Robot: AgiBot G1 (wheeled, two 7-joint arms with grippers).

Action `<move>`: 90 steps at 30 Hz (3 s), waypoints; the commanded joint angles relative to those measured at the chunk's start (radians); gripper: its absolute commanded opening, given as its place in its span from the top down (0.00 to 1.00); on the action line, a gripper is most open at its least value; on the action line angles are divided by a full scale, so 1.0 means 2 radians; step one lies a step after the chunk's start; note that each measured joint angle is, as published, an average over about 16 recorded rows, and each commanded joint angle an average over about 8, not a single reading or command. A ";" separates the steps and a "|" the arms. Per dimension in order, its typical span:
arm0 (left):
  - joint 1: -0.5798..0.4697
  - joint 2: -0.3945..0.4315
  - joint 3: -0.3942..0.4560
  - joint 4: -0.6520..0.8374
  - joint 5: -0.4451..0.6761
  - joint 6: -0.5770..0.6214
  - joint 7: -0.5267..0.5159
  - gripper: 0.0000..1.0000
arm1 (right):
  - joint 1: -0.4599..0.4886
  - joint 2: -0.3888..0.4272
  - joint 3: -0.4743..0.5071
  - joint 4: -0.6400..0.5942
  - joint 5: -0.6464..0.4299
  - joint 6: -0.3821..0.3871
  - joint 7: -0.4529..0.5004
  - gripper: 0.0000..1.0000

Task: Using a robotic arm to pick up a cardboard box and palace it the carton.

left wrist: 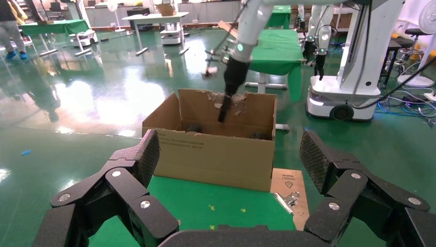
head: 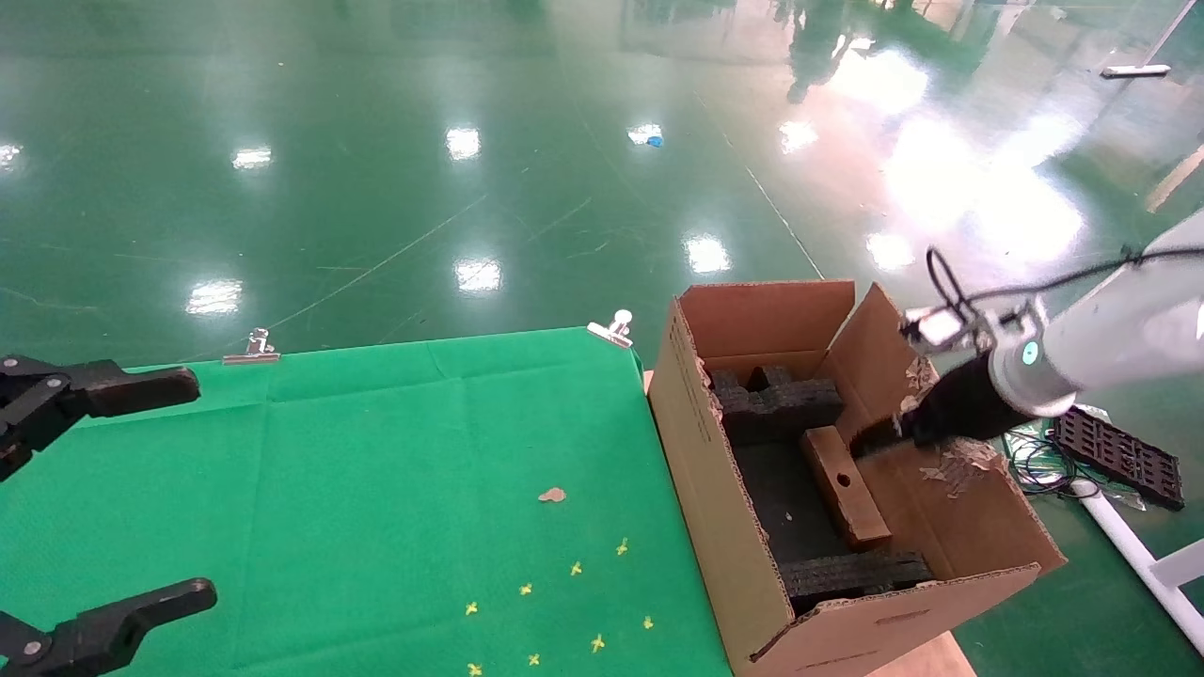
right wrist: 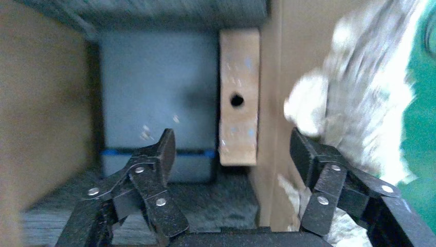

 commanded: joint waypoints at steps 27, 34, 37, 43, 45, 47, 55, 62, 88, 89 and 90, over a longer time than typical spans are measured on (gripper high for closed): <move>0.000 0.000 0.001 0.000 0.000 0.000 0.000 0.00 | 0.162 0.037 0.039 0.087 0.021 -0.016 -0.097 0.00; 0.000 0.000 0.001 0.001 -0.001 0.000 0.001 0.00 | 0.098 0.047 0.110 0.147 0.051 -0.033 -0.126 0.00; 0.000 0.000 0.001 0.001 -0.001 0.000 0.001 0.00 | 0.069 0.052 0.142 0.174 0.064 -0.040 -0.139 0.00; 0.000 0.000 0.001 0.001 -0.001 0.000 0.001 0.00 | 0.011 0.061 0.206 0.229 0.091 -0.056 -0.165 0.00; 0.000 0.000 0.001 0.001 -0.001 0.000 0.001 0.00 | -0.009 0.065 0.227 0.247 0.100 -0.061 -0.173 0.00; 0.000 0.000 0.001 0.001 -0.001 0.000 0.001 0.00 | -0.028 0.068 0.248 0.265 0.109 -0.066 -0.182 0.00; 0.000 0.000 0.001 0.001 -0.001 0.000 0.001 0.00 | -0.106 0.080 0.334 0.337 0.144 -0.086 -0.216 0.00; 0.000 -0.001 0.002 0.001 -0.001 -0.001 0.001 0.00 | -0.174 0.092 0.409 0.401 0.176 -0.104 -0.247 0.00; -0.001 -0.001 0.002 0.001 -0.001 -0.001 0.001 0.00 | -0.405 0.129 0.663 0.616 0.282 -0.165 -0.348 0.00; -0.001 -0.001 0.002 0.001 -0.001 -0.001 0.001 0.00 | -0.408 0.129 0.667 0.619 0.283 -0.166 -0.349 0.00; -0.001 -0.001 0.002 0.001 -0.001 -0.001 0.001 0.00 | -0.410 0.130 0.669 0.621 0.284 -0.167 -0.350 0.00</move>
